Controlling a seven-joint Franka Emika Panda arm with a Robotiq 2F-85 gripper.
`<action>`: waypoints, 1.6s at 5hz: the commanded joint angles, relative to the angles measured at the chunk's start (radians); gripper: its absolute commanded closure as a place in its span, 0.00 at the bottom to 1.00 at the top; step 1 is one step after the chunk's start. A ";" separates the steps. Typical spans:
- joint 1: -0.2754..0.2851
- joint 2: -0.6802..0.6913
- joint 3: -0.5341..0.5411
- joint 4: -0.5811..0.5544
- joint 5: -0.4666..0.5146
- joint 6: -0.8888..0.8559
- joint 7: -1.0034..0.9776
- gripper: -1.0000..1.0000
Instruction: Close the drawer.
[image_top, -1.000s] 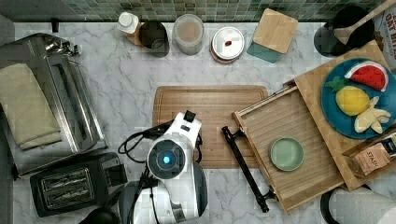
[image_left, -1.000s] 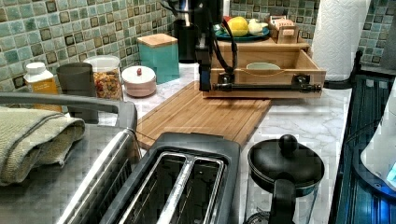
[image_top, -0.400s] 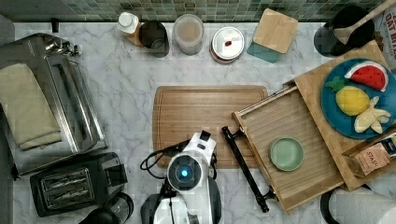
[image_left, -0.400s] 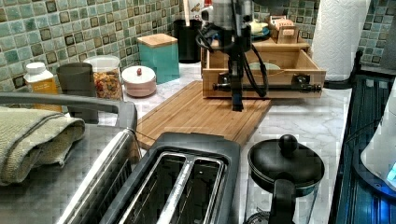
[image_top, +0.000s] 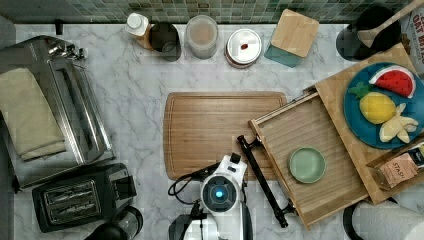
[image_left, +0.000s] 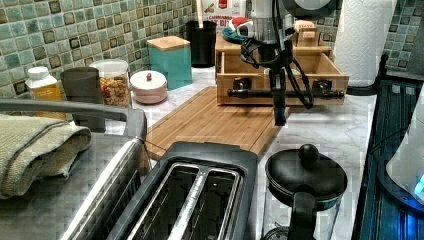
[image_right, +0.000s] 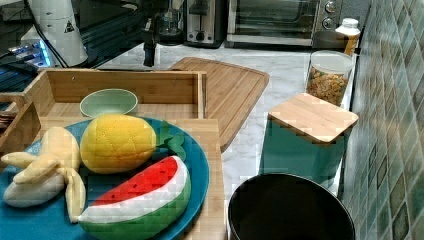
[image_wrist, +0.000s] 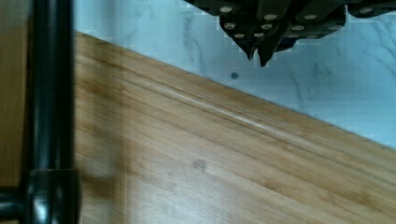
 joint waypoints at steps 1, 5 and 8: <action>-0.105 -0.045 -0.103 0.038 -0.056 0.089 -0.213 1.00; -0.134 0.192 -0.202 0.275 -0.026 -0.017 -0.399 1.00; -0.168 0.222 -0.274 0.426 -0.049 -0.113 -0.551 1.00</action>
